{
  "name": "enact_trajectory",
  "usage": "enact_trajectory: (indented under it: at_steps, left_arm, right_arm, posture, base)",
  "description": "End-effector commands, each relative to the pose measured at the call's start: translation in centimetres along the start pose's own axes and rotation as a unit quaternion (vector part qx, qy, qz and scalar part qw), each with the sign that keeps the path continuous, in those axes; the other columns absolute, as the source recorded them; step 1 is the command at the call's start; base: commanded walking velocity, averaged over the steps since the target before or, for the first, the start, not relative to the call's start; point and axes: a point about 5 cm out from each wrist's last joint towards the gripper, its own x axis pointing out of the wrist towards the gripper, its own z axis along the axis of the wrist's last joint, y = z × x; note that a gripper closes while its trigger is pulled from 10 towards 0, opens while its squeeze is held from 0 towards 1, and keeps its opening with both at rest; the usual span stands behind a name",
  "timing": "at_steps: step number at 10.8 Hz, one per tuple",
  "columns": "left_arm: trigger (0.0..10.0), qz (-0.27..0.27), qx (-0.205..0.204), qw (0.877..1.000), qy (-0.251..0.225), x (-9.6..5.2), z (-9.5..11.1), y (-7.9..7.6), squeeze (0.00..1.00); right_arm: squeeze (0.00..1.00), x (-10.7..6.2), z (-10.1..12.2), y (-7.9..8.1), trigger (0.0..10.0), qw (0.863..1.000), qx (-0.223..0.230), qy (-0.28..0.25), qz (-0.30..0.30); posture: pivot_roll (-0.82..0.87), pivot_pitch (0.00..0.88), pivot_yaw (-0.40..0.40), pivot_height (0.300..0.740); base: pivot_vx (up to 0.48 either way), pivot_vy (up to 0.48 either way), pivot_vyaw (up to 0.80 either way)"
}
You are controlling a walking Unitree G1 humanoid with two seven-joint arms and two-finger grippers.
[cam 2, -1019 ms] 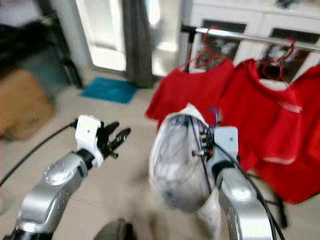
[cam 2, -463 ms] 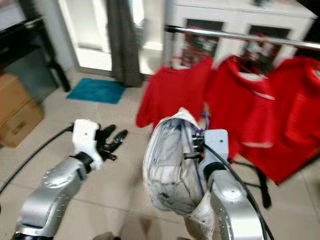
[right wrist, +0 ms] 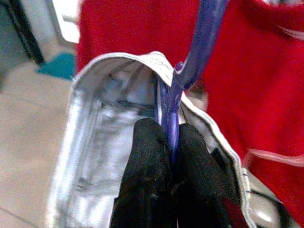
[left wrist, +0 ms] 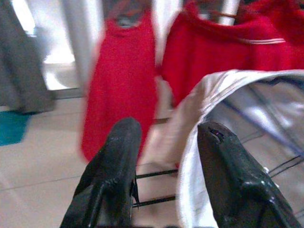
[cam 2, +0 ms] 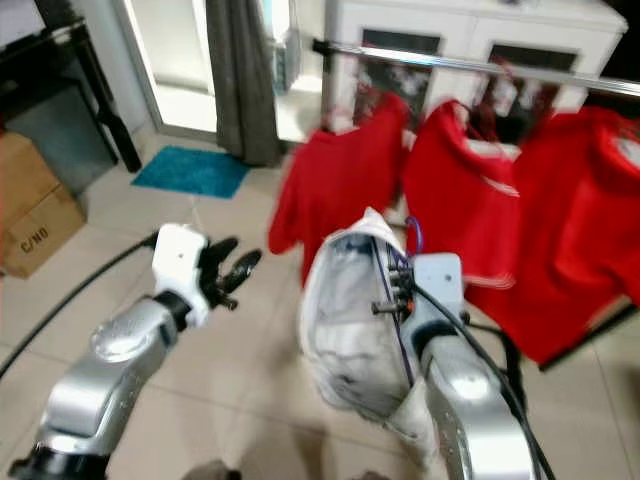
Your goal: Hang hanger
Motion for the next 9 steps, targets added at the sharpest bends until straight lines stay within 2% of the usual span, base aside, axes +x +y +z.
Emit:
enact_trajectory:
  at_steps: [1,2,3,4,6,7,8,9]
  left_arm:
    - [10.0,-0.008,0.0,1.0,0.0,0.1,0.3,0.1,0.0]
    - [10.0,-0.034,0.003,0.999,0.011,0.0,0.2,-0.1,0.0]
    - [10.0,-0.029,-0.002,1.0,0.009,0.1,0.4,0.2,0.58]
    - [10.0,-0.016,-0.004,1.0,0.009,0.3,0.7,0.8,1.0]
    - [10.0,-0.028,-0.017,0.999,0.001,1.1,1.1,1.9,1.0]
    - [10.0,-0.029,-0.024,0.999,-0.002,1.6,1.5,2.0,1.0]
    - [10.0,-0.037,-0.013,0.999,0.005,2.2,1.9,1.9,1.0]
    - [10.0,-0.073,-0.021,0.997,0.014,2.6,2.0,1.3,0.95]
  right_arm:
    - [0.0,-0.5,1.7,-0.1,0.0,0.999,0.001,-0.038,0.0]
    - [0.0,-0.6,2.1,0.7,0.0,0.998,0.0,-0.043,0.041]
    - [0.0,-0.5,2.6,1.2,0.0,0.996,-0.007,-0.052,0.073]
    - [0.0,-0.4,3.0,1.6,0.0,0.994,-0.007,-0.059,0.097]
    - [0.0,-0.1,4.0,2.6,0.0,0.986,-0.017,-0.077,0.148]
    - [0.0,-0.1,4.4,2.8,0.0,0.983,-0.016,-0.083,0.164]
    - [0.0,-0.2,4.7,3.3,0.0,0.978,-0.018,-0.09,0.189]
    - [0.0,-0.3,5.0,3.7,0.0,0.972,-0.018,-0.093,0.213]
  posture:
    - [-0.03,0.0,0.014,0.723]
    - [-0.03,0.0,0.017,0.723]
    - [-0.02,0.0,0.016,0.723]
    - [-0.02,0.0,0.013,0.723]
    - [-0.03,0.0,0.019,0.723]
    - [-0.01,0.0,0.021,0.723]
    - [0.0,0.0,0.012,0.723]
    - [0.01,0.0,0.006,0.723]
  base:
    - [0.0,0.0,0.0]
    - [0.0,0.0,0.0]
    - [0.0,0.0,0.0]
    - [0.0,0.0,0.0]
    - [0.0,0.0,0.0]
    - [0.0,0.0,0.0]
    - [0.0,0.0,0.0]
    - [0.0,0.0,0.0]
